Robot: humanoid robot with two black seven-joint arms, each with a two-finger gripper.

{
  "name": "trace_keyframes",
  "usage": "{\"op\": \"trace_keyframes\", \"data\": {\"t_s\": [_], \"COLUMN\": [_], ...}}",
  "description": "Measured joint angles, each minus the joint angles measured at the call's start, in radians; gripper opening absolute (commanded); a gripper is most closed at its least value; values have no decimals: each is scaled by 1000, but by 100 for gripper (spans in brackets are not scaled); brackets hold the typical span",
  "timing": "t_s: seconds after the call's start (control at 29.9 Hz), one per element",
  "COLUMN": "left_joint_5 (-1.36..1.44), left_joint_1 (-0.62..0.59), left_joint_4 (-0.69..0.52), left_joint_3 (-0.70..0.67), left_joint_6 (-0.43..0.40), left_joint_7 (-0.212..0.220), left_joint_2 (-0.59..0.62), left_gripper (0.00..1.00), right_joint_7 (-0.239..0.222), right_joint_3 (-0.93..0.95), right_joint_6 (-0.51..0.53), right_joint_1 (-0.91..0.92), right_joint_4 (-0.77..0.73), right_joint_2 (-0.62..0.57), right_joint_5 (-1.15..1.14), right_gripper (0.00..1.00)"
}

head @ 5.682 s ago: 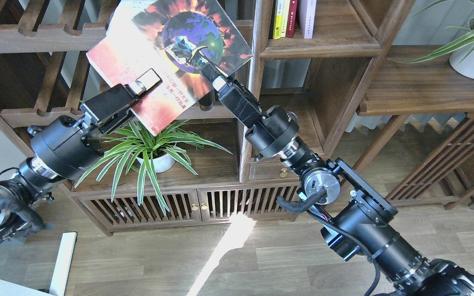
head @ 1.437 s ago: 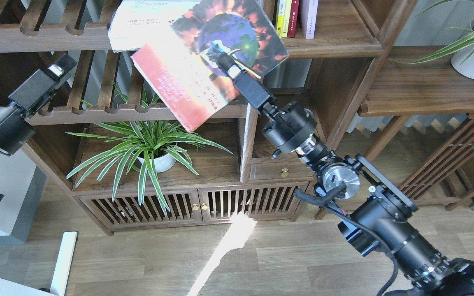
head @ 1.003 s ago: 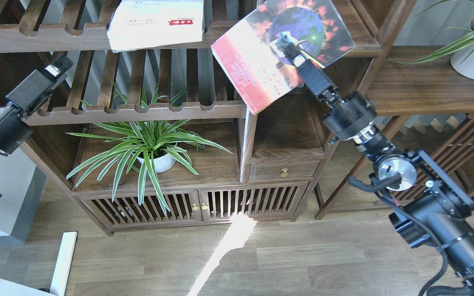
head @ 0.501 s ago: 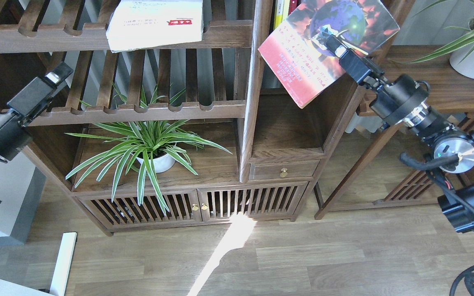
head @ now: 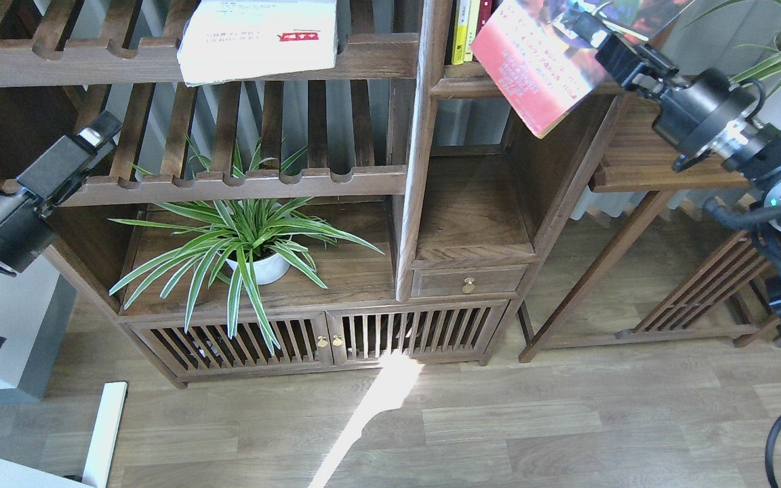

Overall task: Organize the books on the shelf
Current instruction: 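Carry the red book with the right gripper toward the standing books, then push the red book into the upper compartment beside the standing books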

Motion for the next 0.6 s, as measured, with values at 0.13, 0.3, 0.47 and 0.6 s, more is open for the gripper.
{"op": "trace_keyframes", "data": {"t_s": [0.13, 0.3, 0.47, 0.6], "left_joint_5": [-1, -1, -1, -3], "left_joint_1": [0, 1, 1, 5], "left_joint_4": [0, 0, -1, -2], "left_joint_3": [0, 5, 6, 8], "left_joint_6": [0, 0, 0, 0], "left_joint_7": [-3, -4, -3, -3], "left_joint_2": [-1, -2, -2, -2], "left_gripper": [98, 98, 98, 98], "right_joint_7": [-11, -13, -17, -20], "right_joint_3": [-3, -10, -14, -14], "right_joint_6": [2, 4, 3, 2], "right_joint_1": [21, 70, 107, 118], "right_joint_4": [-8, -22, -40, -58], "right_joint_2": [-50, -66, -65, -66], "right_joint_5": [-18, -67, -116, -138], "right_gripper": [1, 1, 1, 1]}}
